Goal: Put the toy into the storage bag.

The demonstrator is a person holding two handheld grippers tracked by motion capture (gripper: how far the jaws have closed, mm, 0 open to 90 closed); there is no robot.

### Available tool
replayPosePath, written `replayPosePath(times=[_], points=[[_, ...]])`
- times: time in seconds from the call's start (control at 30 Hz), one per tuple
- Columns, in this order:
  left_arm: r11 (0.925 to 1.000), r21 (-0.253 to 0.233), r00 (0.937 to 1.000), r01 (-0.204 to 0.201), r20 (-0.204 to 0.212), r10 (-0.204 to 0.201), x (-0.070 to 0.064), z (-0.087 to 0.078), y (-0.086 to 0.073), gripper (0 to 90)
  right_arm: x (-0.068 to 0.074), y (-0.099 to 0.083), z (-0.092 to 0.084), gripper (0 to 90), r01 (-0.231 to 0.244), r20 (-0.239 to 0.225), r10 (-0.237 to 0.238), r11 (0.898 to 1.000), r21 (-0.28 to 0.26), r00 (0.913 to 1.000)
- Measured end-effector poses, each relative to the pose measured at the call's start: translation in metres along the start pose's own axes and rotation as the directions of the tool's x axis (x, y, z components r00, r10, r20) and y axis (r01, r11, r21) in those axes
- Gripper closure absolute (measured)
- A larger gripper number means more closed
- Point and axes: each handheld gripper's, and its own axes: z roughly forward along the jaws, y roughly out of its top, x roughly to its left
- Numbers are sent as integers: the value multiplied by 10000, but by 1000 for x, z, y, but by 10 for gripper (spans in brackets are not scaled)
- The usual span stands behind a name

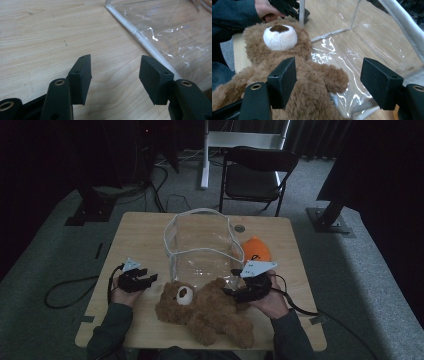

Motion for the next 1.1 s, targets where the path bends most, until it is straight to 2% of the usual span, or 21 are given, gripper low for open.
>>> replayPosePath(times=[0.57, 0.97, 1.1], points=[[9995, 303, 9998, 101, -192, -95, 5, 8, -5, 434, 8, 9, 15, 205, 201, -491, -205, 9998, -88, 9986], [9991, 406, 9996, 140, -259, -129, 6, 10, -6, 431, 20, 24, 29, 187, 985, -794, -980, 9951, 21, 9920], [9990, 411, 9996, 145, -260, -134, 6, 10, -6, 430, 19, 24, 32, 188, 981, -871, -979, 9952, -14, 9914]])
